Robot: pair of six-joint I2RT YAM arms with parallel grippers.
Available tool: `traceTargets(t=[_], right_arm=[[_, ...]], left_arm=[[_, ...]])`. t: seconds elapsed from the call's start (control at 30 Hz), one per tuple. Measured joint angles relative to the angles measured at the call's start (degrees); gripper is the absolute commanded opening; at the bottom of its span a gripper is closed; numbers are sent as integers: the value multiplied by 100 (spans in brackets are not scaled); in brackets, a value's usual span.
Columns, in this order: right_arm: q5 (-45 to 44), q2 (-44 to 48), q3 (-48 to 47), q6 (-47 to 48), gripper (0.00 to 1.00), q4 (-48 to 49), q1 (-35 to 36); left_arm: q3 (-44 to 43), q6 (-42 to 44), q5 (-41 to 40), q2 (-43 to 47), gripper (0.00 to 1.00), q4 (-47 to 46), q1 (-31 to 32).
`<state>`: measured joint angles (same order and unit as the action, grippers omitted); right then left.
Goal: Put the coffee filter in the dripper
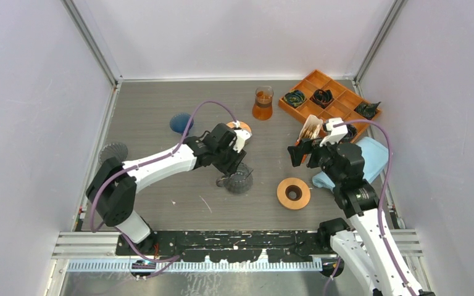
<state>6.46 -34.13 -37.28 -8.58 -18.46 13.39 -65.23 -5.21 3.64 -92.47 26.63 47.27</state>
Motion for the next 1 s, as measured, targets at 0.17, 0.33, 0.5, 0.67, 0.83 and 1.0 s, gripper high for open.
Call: traceTargets(t=[0.17, 0.33, 0.5, 0.67, 0.83, 1.0], right_arm=[[221, -374, -264, -92, 100, -17, 0], [348, -933, -623, -153, 100, -46, 0], [479, -1670, -916, -216, 100, -52, 17], [376, -2455, -1152, -328, 100, 39, 323], [17, -3261, -1333, -518, 100, 203, 960], [-402, -4146, -1609, -710, 99, 529, 1386]], left_arm=[[70, -76, -11, 297, 64, -7, 0], [175, -326, -181, 883, 77, -20, -2], [398, -699, -498, 1526, 86, -11, -2], [708, -1198, -866, 2127, 96, 98, -48], [1099, -1585, -1182, 2741, 99, 291, -212], [1458, -1834, -1309, 3169, 99, 542, -691]])
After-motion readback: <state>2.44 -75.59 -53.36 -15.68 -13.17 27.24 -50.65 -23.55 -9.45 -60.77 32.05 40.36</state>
